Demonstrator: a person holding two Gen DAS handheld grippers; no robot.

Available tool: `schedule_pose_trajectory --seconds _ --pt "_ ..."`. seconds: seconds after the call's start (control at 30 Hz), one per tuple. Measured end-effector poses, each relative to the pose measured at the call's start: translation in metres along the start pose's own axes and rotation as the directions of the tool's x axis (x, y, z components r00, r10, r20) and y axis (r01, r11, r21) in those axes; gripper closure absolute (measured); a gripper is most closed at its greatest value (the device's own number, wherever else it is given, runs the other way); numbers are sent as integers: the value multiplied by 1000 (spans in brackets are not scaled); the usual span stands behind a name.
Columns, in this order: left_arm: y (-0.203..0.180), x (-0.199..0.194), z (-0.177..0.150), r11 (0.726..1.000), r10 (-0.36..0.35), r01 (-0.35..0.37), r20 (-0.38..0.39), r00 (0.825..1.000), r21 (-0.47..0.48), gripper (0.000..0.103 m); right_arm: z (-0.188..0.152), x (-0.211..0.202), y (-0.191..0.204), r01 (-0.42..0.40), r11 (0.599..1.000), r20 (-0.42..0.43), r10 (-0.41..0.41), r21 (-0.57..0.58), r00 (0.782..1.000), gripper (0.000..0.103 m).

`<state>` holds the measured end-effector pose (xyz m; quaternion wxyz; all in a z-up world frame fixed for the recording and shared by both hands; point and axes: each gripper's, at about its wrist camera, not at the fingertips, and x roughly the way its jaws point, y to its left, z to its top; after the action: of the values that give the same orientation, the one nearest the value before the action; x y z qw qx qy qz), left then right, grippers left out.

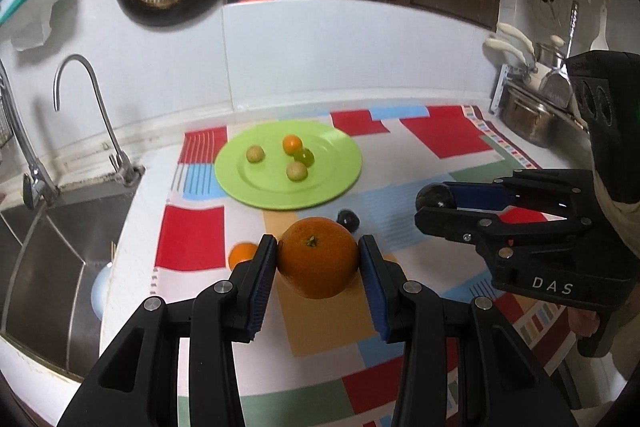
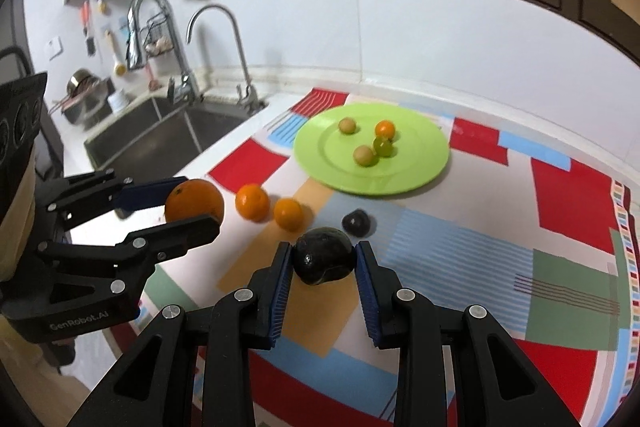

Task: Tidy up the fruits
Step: 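Lift the large orange with left tool while right tool lifts the plum over the plate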

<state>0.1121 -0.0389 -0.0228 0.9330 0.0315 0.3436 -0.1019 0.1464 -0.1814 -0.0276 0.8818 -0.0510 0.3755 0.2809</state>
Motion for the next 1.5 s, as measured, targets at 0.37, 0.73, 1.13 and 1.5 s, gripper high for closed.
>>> schedule_pose_trajectory --seconds 0.37,0.73,1.13,1.5 --pt "10 2 32 1000 11 -12 73 997 14 62 39 -10 -5 32 999 119 -36 32 992 70" --pt "20 11 66 999 34 -39 137 990 35 62 77 -11 -14 68 997 198 -73 34 978 70" --pt "35 51 102 999 34 -39 141 989 32 62 111 28 -36 72 996 186 -82 60 979 70" --pt "50 110 122 999 13 -16 72 997 39 62 130 81 -63 73 993 121 -85 97 989 70"
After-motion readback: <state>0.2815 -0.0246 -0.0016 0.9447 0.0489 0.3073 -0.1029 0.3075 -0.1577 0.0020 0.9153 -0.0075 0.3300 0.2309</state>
